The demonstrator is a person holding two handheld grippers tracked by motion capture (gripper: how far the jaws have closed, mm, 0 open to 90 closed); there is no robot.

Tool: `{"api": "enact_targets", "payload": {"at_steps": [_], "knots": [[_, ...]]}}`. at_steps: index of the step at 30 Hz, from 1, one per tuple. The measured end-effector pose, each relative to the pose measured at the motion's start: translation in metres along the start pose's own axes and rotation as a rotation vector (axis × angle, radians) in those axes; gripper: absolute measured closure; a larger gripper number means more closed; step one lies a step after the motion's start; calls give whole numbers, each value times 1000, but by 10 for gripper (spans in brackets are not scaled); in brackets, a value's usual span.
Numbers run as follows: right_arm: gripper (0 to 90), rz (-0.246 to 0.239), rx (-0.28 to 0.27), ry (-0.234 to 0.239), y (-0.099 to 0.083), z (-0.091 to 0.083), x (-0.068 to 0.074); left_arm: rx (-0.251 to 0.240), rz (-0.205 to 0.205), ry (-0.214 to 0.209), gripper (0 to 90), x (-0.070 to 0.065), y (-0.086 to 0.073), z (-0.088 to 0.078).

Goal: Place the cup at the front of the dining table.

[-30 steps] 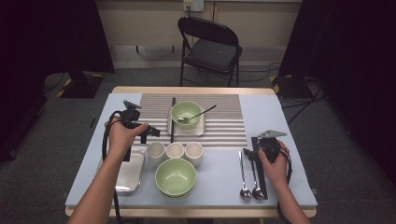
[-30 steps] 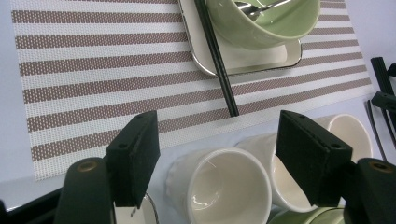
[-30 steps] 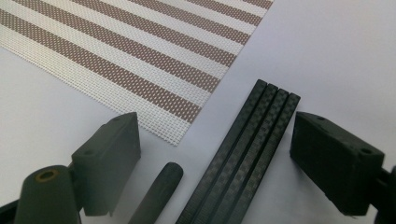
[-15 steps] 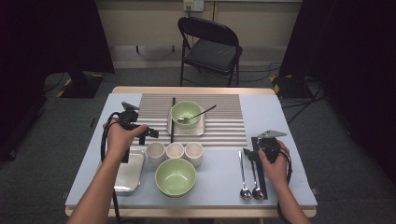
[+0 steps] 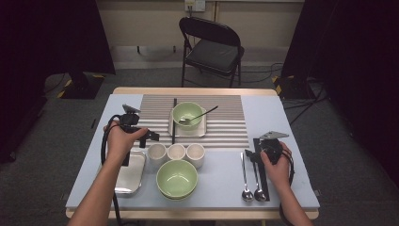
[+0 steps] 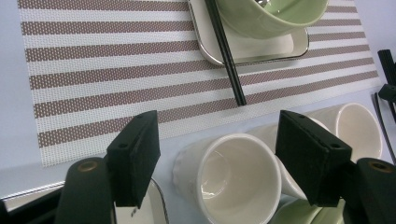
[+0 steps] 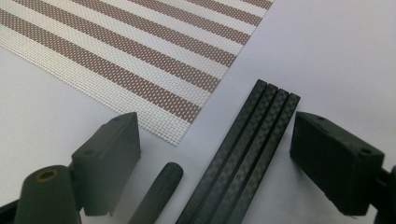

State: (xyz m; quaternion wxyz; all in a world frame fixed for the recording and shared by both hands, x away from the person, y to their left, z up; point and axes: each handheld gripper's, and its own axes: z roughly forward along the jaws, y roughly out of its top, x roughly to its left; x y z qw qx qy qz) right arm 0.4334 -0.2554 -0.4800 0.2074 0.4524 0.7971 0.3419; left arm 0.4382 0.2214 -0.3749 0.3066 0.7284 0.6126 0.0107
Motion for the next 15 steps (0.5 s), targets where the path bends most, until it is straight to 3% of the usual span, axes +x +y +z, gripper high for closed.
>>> {"api": "enact_targets", "payload": {"at_steps": [15], "knots": [[151, 0, 0, 0, 0, 0, 0, 13, 2, -4, 303, -1, -6, 4]]}}
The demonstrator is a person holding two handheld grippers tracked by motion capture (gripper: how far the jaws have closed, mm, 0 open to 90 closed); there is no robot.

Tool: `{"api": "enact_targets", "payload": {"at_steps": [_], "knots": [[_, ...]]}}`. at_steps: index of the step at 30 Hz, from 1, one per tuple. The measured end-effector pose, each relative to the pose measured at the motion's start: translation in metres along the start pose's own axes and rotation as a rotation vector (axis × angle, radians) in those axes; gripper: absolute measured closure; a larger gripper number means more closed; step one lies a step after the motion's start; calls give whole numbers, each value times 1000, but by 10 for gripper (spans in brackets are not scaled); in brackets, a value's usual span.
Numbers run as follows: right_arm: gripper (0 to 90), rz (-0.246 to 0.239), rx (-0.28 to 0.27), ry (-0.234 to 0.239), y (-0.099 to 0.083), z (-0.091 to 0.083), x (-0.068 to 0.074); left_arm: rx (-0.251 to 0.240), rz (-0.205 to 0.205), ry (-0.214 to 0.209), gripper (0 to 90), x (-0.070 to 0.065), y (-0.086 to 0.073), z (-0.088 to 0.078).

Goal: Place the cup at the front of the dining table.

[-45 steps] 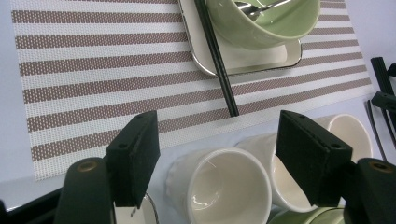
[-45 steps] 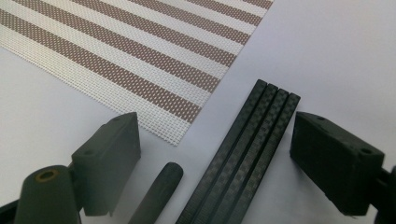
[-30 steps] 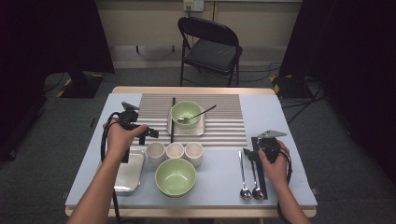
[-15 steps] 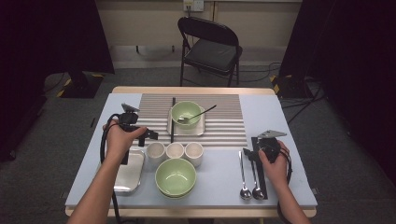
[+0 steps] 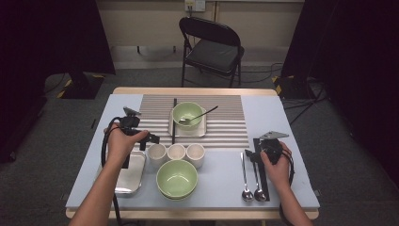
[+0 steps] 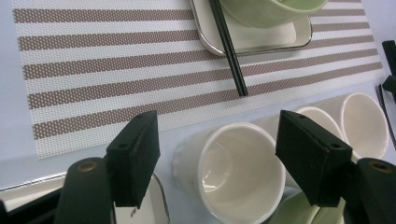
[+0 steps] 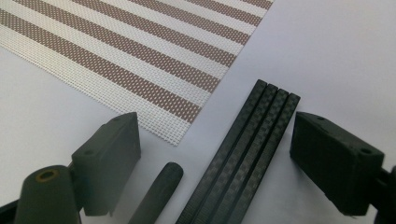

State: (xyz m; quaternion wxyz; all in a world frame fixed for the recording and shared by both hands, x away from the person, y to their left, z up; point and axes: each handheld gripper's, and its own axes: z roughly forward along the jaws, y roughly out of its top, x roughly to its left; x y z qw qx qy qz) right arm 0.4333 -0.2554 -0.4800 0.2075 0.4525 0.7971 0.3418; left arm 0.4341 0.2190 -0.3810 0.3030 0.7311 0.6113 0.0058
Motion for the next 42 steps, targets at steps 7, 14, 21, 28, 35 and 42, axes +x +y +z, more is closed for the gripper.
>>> {"api": "enact_targets", "payload": {"at_steps": [7, 14, 21, 28, 35, 42], "knots": [[151, 0, 0, 0, 0, 0, 0, 1, -3, 6, 297, 1, -2, 4], [151, 0, 0, 0, 0, 0, 0, -2, -11, 12, 292, 3, -5, 5], [151, 0, 0, 0, 0, 0, 0, 6, -9, 14, 292, 6, -7, 7], [151, 0, 0, 0, 0, 0, 0, 8, -11, 18, 293, 8, -10, 9], [151, 0, 0, 0, 0, 0, 0, 7, -18, 25, 295, 8, -12, 11], [151, -1, 0, 1, 0, 0, 0, 9, -21, 25, 298, 11, -14, 12]]}}
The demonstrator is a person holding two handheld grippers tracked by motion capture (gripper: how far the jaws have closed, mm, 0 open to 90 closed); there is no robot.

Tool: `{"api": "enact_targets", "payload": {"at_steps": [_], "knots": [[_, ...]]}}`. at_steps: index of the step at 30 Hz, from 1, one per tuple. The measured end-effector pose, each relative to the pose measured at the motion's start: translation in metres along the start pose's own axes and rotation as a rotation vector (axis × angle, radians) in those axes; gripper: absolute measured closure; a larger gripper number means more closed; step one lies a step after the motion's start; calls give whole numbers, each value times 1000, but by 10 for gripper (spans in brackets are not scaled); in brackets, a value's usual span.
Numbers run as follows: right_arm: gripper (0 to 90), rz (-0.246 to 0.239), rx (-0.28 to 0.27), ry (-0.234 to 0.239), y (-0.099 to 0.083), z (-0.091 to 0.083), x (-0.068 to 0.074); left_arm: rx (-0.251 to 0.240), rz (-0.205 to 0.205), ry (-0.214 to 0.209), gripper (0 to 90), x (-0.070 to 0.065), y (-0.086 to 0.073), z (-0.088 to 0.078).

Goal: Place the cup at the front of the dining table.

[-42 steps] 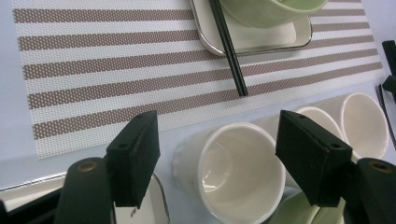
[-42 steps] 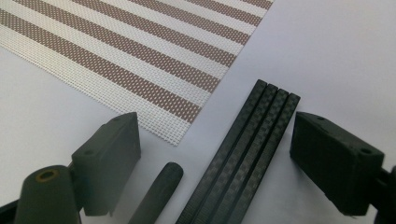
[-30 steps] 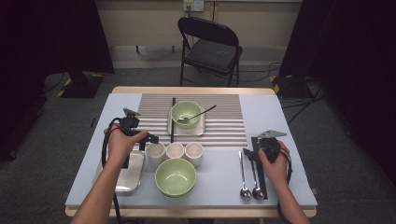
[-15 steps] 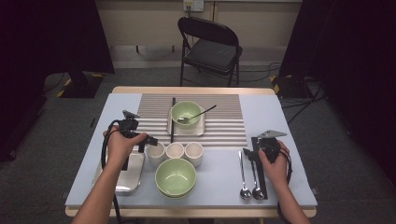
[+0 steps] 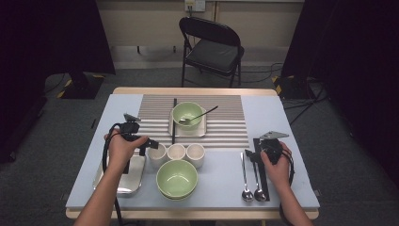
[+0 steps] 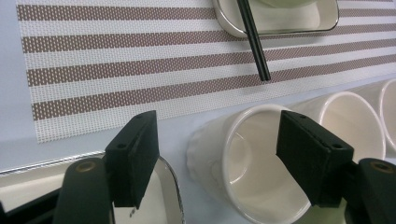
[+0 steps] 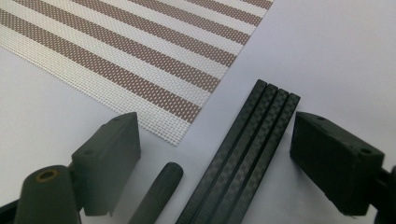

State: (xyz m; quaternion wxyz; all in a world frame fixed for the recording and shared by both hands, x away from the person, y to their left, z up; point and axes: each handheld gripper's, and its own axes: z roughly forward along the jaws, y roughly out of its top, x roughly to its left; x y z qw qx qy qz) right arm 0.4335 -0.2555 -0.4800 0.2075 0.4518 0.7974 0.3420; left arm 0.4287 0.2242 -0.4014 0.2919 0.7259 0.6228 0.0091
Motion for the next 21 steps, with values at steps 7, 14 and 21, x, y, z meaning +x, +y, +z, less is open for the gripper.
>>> {"api": "enact_targets", "payload": {"at_steps": [7, 14, 21], "knots": [[151, 2, 0, 0, 0, 0, 0, 3, -8, 12, 305, 1, -3, 2], [152, 1, 0, 0, 0, 0, 0, 13, -5, 1, 341, 2, -5, 5], [151, 1, 0, 0, 0, 0, 0, 20, -5, 0, 366, 1, -6, 7]]}}
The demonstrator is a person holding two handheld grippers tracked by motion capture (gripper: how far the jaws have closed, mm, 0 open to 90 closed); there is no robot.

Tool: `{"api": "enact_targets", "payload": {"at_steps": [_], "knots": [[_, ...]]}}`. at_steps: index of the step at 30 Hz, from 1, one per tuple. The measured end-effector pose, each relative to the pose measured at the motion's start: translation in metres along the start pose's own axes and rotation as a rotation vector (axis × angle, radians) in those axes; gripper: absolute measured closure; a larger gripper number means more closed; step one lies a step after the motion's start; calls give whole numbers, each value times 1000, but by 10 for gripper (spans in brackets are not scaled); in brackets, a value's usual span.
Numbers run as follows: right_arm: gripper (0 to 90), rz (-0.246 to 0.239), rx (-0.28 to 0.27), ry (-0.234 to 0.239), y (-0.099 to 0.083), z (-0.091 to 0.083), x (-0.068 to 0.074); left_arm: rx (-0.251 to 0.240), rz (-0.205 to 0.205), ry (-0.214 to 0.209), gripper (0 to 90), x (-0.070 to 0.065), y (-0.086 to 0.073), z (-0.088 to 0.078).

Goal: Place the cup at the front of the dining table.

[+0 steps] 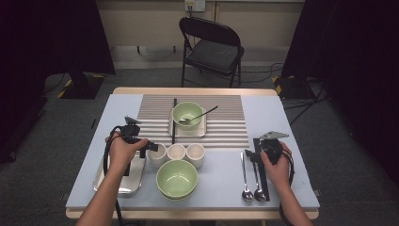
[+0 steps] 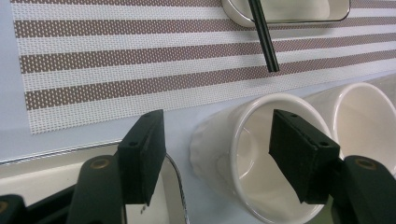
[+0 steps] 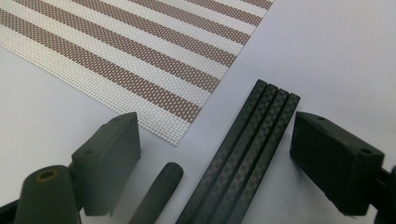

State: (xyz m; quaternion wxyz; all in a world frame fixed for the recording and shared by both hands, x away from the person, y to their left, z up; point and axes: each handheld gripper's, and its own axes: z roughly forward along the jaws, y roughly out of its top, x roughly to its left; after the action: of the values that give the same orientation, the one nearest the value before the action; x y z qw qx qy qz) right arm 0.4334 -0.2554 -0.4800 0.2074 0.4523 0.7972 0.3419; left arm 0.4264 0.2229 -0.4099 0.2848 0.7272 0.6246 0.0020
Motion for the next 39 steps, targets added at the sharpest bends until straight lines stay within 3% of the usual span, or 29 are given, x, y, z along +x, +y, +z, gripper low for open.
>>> {"api": "enact_targets", "payload": {"at_steps": [10, 31, 39], "knots": [[151, 0, 0, 0, 0, 0, 0, 15, 15, 30, 449, -3, -1, 3], [151, 0, 1, 2, 0, 0, 0, 30, 41, 41, 609, -12, -1, 11], [151, 0, 1, 2, 0, 0, 0, 32, 43, 63, 627, -13, 0, 13]]}}
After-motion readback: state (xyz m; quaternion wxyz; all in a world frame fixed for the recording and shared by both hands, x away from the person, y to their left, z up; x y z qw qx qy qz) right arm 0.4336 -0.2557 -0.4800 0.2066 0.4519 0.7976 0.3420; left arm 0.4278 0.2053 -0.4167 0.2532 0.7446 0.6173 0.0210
